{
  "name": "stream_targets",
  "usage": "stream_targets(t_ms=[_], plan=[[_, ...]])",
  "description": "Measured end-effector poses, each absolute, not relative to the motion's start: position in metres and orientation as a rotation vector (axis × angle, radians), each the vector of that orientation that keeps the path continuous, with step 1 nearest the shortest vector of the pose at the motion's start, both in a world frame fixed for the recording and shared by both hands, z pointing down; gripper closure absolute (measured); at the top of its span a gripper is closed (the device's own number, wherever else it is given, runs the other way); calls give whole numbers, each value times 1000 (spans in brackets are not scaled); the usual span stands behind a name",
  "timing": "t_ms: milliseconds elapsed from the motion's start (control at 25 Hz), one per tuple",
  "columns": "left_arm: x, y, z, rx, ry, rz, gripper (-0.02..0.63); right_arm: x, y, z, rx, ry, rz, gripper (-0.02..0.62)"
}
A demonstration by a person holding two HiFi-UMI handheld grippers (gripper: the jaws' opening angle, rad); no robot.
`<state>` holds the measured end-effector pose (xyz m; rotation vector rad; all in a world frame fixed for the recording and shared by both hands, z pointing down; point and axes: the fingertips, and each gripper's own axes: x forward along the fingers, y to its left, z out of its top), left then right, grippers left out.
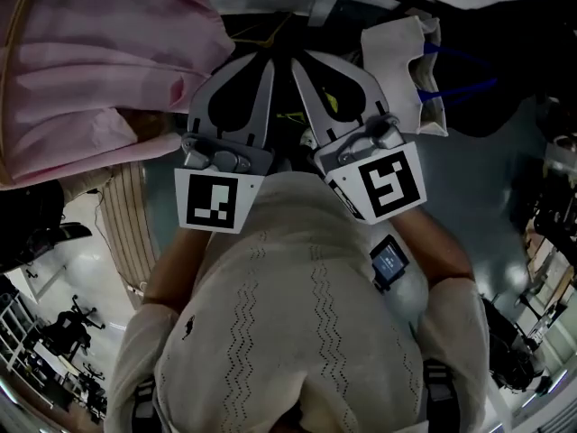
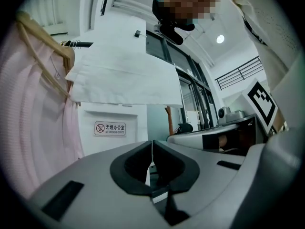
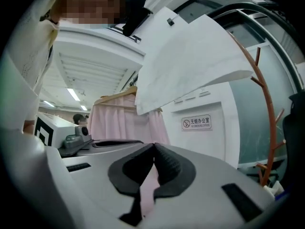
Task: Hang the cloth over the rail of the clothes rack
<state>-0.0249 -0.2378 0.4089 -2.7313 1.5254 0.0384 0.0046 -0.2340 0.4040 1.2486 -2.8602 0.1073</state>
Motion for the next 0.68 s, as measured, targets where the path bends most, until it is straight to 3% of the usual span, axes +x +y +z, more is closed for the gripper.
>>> stream_targets(t_ms=[680], plan=[[-10, -221, 415, -2736, 1538, 56, 588, 14, -214, 418, 1253, -2853, 174, 577]])
